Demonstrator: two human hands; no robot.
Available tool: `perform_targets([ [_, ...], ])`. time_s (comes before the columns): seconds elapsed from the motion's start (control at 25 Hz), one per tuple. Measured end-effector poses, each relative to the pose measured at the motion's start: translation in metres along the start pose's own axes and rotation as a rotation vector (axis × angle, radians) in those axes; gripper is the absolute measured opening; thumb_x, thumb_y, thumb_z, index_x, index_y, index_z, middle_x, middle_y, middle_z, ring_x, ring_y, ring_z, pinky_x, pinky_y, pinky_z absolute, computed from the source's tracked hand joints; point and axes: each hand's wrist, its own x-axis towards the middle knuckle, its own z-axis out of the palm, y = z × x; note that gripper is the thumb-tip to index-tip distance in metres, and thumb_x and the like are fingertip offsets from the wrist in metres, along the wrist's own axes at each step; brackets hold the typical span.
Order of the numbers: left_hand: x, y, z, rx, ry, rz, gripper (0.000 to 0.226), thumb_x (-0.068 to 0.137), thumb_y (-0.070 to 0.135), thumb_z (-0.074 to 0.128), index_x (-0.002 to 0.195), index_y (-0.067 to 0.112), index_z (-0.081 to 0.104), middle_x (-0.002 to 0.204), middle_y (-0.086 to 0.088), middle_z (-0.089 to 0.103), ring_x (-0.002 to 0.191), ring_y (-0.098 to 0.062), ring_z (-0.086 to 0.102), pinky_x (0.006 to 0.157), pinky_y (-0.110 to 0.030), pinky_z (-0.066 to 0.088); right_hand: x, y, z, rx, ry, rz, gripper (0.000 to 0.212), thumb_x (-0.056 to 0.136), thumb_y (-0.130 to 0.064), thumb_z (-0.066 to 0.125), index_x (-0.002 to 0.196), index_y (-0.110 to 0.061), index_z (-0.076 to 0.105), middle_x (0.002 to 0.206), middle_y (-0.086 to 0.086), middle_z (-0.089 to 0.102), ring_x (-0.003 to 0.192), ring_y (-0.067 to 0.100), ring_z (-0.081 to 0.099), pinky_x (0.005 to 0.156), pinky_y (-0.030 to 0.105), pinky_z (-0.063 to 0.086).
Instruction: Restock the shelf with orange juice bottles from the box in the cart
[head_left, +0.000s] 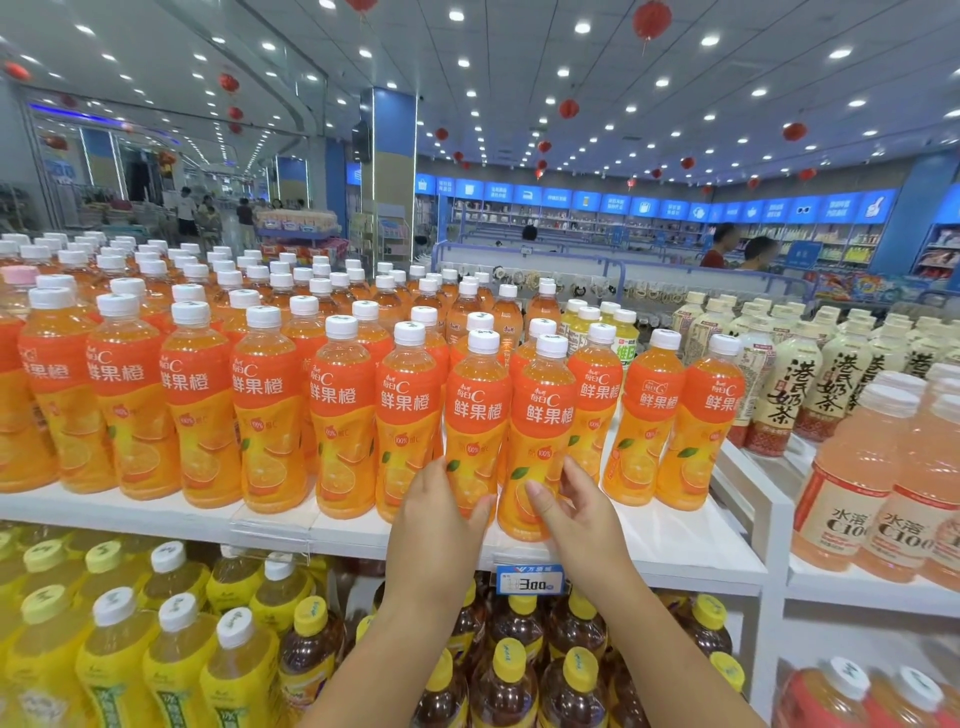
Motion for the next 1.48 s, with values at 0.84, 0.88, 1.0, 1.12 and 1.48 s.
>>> perform_targets([
  [0.84,-0.028,0.015,-0.026,-0.265,-0.244,-0.077,0.028,0.102,0.047,0.047,0.129,0.051,0.038,0.113,0.042,0.038,0.123,0.002,0.041,0.101,-0.02,0.031,-0.025,-0.022,0.003,-0.018,-0.024,0.077,0.035,0.101,-0.039,0.055,0.133,-0.048,0.043,0.129,-0.034,0.054,0.117,-0.014,0.052,0.094,0.013,0.043],
  [0.88,-0.031,0.016,-0.026,-0.277,-0.257,-0.074,0.023,0.102,0.048,0.047,0.12,0.058,0.037,0.112,0.043,0.039,0.124,0.001,0.044,0.101,-0.021,0.032,-0.028,-0.022,0.001,-0.029,-0.024,0.079,0.035,0.101,-0.039,0.054,0.134,-0.045,0.043,0.129,-0.036,0.051,0.118,-0.013,0.05,0.095,0.012,0.041],
  [1.0,-0.039,0.012,-0.025,-0.321,-0.309,-0.059,0.045,0.101,0.054,0.044,0.144,0.045,0.036,0.138,0.03,0.042,0.137,-0.008,0.042,0.106,-0.025,0.032,-0.043,-0.026,-0.003,-0.093,-0.006,0.098,0.046,0.101,-0.044,0.051,0.145,-0.035,0.041,0.134,-0.032,0.044,0.128,-0.005,0.043,0.104,0.017,0.036],
  [1.12,-0.051,0.008,-0.026,-0.286,-0.339,-0.072,0.075,0.098,0.063,0.04,0.16,0.025,0.019,0.163,0.011,0.027,0.146,-0.011,0.033,0.12,-0.037,0.028,-0.061,-0.025,-0.007,-0.149,0.026,0.125,0.061,0.099,-0.05,0.05,0.154,-0.027,0.035,0.154,-0.014,0.041,0.143,0.008,0.038,0.116,0.032,0.035],
  [1.48,-0.092,-0.019,-0.031,-0.364,-0.578,0.112,0.064,0.1,0.056,0.043,0.155,0.025,0.033,0.157,0.008,0.04,0.143,-0.009,0.037,0.117,-0.036,0.034,-0.164,-0.027,-0.02,-0.25,0.298,0.254,0.053,0.099,-0.045,0.055,0.149,-0.03,0.043,0.15,-0.012,0.048,0.139,0.007,0.044,0.111,0.03,0.038],
])
